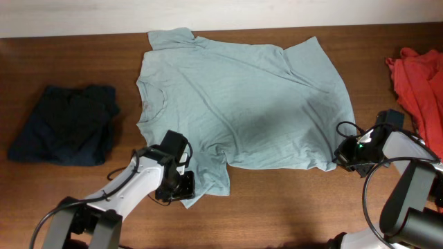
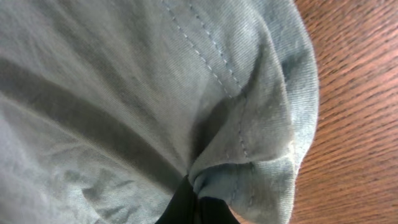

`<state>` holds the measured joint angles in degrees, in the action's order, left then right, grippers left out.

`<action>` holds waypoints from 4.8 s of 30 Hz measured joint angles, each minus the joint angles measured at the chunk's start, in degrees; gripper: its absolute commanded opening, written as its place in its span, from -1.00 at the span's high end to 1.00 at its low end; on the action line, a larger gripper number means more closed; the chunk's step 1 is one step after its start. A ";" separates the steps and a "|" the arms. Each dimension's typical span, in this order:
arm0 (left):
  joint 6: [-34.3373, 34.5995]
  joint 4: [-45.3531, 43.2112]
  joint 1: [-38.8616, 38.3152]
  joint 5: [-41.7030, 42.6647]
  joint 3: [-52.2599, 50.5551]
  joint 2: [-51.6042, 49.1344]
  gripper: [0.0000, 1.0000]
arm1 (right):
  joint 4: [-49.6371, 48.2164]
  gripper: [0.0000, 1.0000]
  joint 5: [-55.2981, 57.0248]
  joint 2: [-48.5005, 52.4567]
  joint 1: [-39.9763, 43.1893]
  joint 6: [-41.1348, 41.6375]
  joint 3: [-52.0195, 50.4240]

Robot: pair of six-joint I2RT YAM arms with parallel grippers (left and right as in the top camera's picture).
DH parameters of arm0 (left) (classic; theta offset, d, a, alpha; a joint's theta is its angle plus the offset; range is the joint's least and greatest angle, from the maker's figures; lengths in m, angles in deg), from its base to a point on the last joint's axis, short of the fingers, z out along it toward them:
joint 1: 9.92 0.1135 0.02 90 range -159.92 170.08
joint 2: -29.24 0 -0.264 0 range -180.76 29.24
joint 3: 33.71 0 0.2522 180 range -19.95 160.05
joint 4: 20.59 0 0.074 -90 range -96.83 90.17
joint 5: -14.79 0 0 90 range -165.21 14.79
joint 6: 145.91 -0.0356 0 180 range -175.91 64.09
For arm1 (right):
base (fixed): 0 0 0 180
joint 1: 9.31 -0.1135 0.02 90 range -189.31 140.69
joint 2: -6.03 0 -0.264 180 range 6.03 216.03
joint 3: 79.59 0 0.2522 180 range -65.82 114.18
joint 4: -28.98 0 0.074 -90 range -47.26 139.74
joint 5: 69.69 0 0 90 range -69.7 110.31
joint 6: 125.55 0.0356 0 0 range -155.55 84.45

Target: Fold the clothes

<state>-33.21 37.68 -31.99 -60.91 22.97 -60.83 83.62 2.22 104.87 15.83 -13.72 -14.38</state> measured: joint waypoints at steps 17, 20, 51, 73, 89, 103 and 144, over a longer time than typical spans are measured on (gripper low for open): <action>1.97 17.49 11.78 -2.19 -3.72 16.46 0.99 | 6.80 0.74 10.73 0.76 0.00 -1.62 2.75; 1.95 17.94 13.60 -2.82 -3.72 21.05 0.99 | 8.33 0.74 15.54 0.76 0.00 -1.11 3.48; -0.17 17.44 14.01 -4.02 7.19 23.02 -0.83 | -9.92 0.20 2.32 -7.76 -1.25 -2.91 19.82; -5.16 2.86 14.01 5.05 7.76 22.99 -0.97 | -44.74 0.75 -0.85 30.03 -10.95 -3.78 28.72; -5.16 2.32 14.01 5.22 7.76 22.99 -0.96 | -34.67 -0.25 11.96 29.46 -10.75 -5.92 33.18; -10.23 5.20 14.01 5.27 7.87 22.99 -0.86 | -10.64 -0.59 -6.34 5.51 -2.14 -7.69 33.92; -6.14 4.35 -20.26 -3.45 3.04 -1.51 -0.12 | 22.67 -0.74 -1.42 -13.99 -1.49 -7.52 34.53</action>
<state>-39.35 42.03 -52.25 -64.36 26.00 -62.33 106.29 0.80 90.89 14.35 -21.24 20.15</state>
